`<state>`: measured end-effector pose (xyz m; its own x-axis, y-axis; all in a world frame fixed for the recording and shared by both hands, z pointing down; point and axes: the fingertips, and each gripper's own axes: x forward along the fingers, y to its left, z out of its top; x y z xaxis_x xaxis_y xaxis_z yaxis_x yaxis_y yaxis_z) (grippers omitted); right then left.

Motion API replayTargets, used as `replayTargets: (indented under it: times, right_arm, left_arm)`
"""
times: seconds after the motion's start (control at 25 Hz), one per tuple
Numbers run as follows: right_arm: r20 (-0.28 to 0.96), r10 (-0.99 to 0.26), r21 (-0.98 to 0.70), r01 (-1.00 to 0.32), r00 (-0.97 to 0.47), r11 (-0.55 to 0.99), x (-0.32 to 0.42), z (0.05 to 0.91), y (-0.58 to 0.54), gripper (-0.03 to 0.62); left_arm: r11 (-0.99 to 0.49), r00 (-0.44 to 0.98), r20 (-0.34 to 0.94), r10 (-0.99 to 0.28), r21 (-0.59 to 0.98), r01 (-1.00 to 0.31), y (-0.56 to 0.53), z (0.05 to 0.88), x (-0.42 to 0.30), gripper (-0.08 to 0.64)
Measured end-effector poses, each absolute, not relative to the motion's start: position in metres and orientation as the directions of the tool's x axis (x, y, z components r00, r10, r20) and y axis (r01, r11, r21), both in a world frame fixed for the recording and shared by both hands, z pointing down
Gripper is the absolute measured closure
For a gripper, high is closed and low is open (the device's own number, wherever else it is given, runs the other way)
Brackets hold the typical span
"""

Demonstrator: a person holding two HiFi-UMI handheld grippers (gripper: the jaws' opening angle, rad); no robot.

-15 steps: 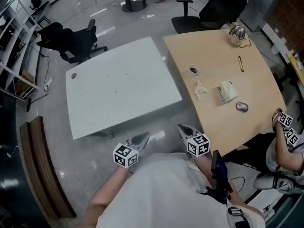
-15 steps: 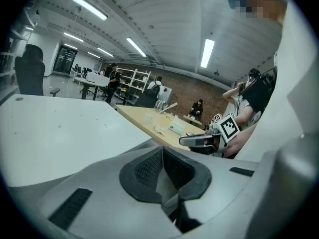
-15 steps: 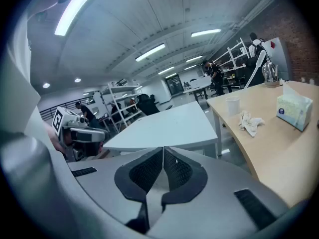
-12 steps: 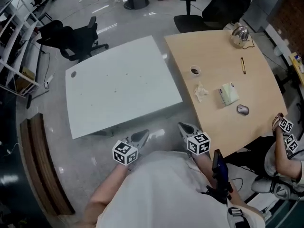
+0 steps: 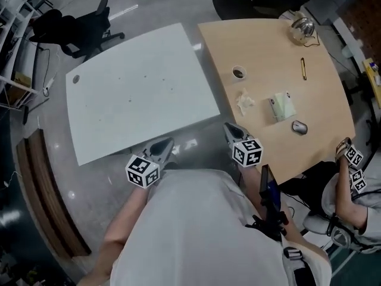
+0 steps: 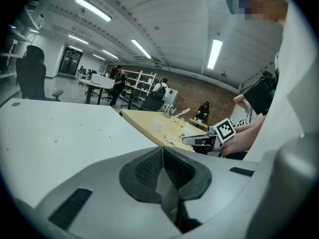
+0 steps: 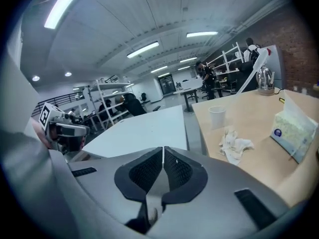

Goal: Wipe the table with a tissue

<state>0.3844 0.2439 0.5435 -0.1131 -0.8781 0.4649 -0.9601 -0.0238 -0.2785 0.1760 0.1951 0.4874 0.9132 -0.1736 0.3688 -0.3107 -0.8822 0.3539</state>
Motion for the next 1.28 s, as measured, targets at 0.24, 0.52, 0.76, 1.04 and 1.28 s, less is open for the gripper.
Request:
replayTargets:
  times: [0.24, 0.52, 0.76, 1.04, 1.28]
  right_arm:
    - [0.534, -0.843, -0.205, -0.957, 0.065, -0.204, 0.448, 0.561, 0.233, 0.572]
    - [0.612, -0.756, -0.123, -0.916, 0.232, -0.381, 0.521, 0.587, 0.219, 0.572]
    - [0.699, -0.646, 0.046, -0.921, 0.307, -0.387, 0.54, 0.614, 0.195, 0.426]
    - [0.775, -0.52, 0.221, -0.925, 0.36, -0.311, 0.54, 0.642, 0.19, 0.422]
    - [0.757, -0.567, 0.074, -0.905, 0.325, -0.42, 0.558, 0.641, 0.198, 0.486]
  left_arm:
    - [-0.893, 0.92, 0.381, -0.085, 0.38, -0.24, 0.18, 0.495, 0.191, 0.552]
    - [-0.895, 0.923, 0.381, -0.051, 0.392, -0.211, 0.154, 0.494, 0.204, 0.552]
    - [-0.885, 0.912, 0.393, -0.118, 0.376, -0.276, 0.121, 0.489, 0.195, 0.552]
    - [-0.872, 0.898, 0.412, -0.155, 0.37, -0.321, 0.11, 0.485, 0.185, 0.552]
    - [-0.863, 0.891, 0.411, -0.193, 0.361, -0.353, 0.116, 0.482, 0.174, 0.552]
